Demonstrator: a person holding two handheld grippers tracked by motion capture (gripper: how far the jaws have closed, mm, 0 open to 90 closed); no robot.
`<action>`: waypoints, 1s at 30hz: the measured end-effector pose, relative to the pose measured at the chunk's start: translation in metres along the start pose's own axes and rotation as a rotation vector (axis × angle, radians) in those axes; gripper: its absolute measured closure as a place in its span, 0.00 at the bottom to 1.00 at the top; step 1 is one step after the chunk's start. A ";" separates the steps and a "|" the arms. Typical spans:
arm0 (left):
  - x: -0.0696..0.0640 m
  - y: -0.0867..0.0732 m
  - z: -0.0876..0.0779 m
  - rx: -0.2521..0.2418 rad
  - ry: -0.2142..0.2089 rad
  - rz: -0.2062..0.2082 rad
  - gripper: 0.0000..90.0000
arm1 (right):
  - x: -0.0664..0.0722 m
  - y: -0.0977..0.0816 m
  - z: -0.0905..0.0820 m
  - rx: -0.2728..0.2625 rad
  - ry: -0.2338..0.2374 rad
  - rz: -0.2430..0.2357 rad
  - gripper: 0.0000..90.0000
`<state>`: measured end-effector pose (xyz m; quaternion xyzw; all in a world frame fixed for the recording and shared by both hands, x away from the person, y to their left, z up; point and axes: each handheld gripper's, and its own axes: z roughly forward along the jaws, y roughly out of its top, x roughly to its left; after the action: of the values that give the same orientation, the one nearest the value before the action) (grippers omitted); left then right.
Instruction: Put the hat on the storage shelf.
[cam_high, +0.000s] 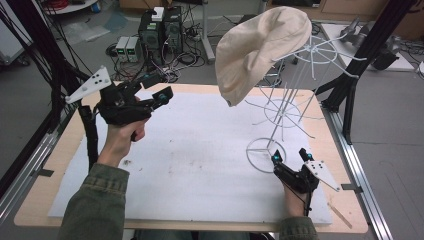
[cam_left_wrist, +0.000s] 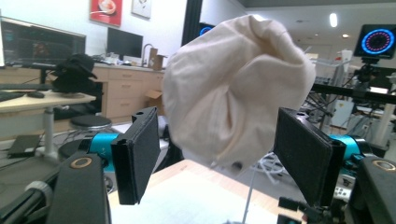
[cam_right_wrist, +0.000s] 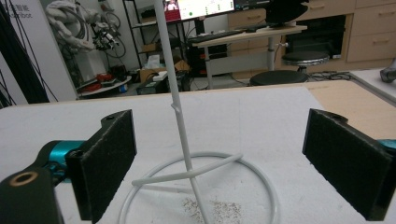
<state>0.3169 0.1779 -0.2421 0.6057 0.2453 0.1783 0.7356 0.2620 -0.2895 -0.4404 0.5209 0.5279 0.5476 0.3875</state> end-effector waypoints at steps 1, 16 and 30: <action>0.001 -0.003 -0.003 -0.001 0.004 -0.002 0.35 | 0.000 0.000 0.000 -0.001 0.002 -0.003 0.10; 0.016 -0.055 -0.059 0.015 0.096 -0.032 0.34 | 0.001 0.000 0.000 -0.001 0.004 -0.012 0.10; 0.023 -0.079 -0.098 0.000 0.183 -0.060 0.34 | 0.002 0.000 0.000 0.003 0.008 -0.020 0.10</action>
<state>0.2767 0.2537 -0.3376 0.5793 0.3295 0.2109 0.7150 0.2614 -0.2880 -0.4405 0.5142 0.5353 0.5449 0.3901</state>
